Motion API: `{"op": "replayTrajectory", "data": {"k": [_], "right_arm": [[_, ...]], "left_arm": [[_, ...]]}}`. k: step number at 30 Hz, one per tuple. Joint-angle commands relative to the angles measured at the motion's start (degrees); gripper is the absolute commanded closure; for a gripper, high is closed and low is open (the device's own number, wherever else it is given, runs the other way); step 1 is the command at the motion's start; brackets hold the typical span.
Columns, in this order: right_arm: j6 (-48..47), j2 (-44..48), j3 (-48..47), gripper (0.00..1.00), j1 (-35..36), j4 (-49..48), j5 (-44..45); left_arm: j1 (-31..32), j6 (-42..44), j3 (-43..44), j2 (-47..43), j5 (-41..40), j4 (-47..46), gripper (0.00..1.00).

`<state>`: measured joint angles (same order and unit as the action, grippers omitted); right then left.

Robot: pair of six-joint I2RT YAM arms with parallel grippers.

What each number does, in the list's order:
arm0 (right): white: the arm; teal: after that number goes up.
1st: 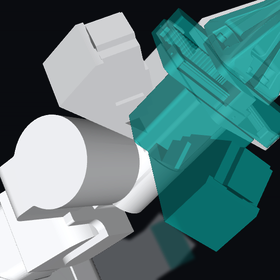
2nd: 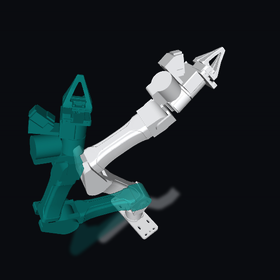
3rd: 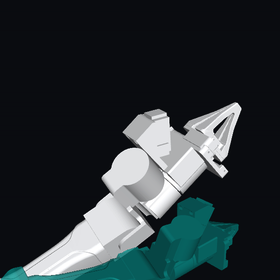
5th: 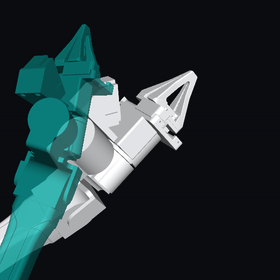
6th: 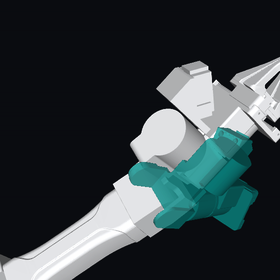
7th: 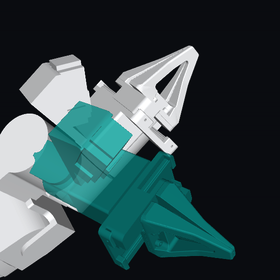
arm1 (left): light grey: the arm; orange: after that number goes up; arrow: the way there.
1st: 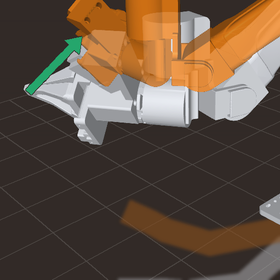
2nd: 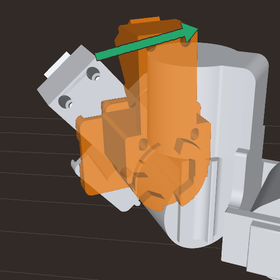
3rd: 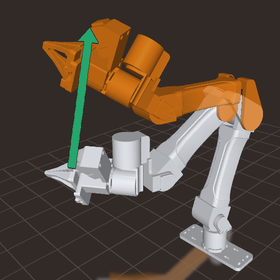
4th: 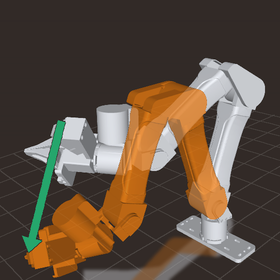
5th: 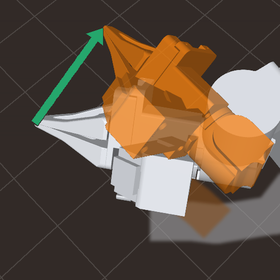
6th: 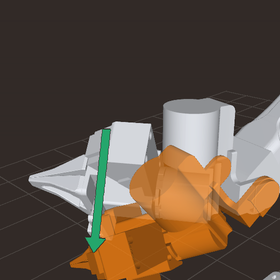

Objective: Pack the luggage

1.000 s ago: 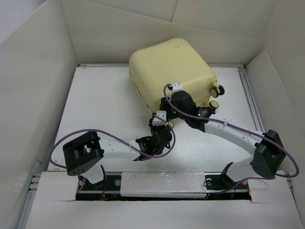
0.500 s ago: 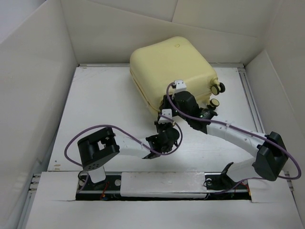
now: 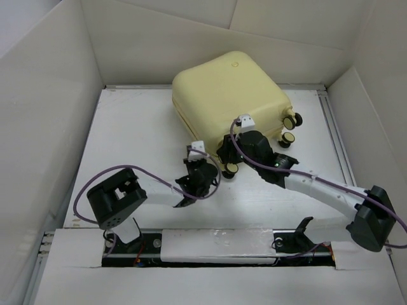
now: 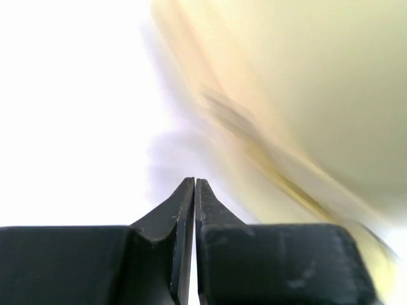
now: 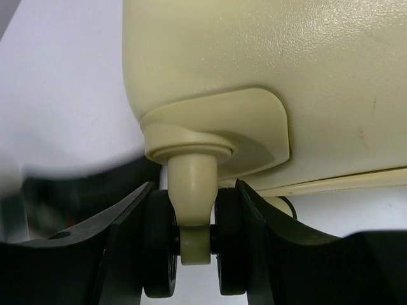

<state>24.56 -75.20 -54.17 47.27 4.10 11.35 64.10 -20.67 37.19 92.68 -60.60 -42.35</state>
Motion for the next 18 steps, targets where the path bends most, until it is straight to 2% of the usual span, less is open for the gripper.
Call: {"op": "replayTrajectory", "data": {"k": [1, 6, 10, 12, 16, 18], "right_arm": [[0.3, 10.2, 0.6, 1.00, 3.3, -0.2, -9.8], [0.3, 14.9, 3.5, 1.00, 1.6, -0.2, -10.8], [0.3, 16.1, 5.0, 1.00, 1.6, -0.2, -10.8], [0.3, 16.1, 4.5, 1.00, 1.6, -0.2, -11.6], [0.3, 11.7, 1.9, 1.00, 1.6, -0.2, -14.7], [0.3, 11.0, 0.7, 1.00, 1.6, -0.2, -14.7]], "left_arm": [[-7.9, -7.8, -3.3, -5.6, -3.6, 5.0, 1.00], [-11.8, -13.4, -8.1, -13.4, -0.9, 9.1, 1.00], [-10.9, -16.3, -10.4, -19.0, 4.5, 10.7, 1.00], [-6.3, -14.6, -13.0, -22.6, 10.4, 7.7, 1.00], [4.0, -13.8, -13.8, -24.0, 15.4, 6.2, 1.00], [6.9, -13.8, -12.7, -22.5, 15.4, 6.2, 0.94]]}}
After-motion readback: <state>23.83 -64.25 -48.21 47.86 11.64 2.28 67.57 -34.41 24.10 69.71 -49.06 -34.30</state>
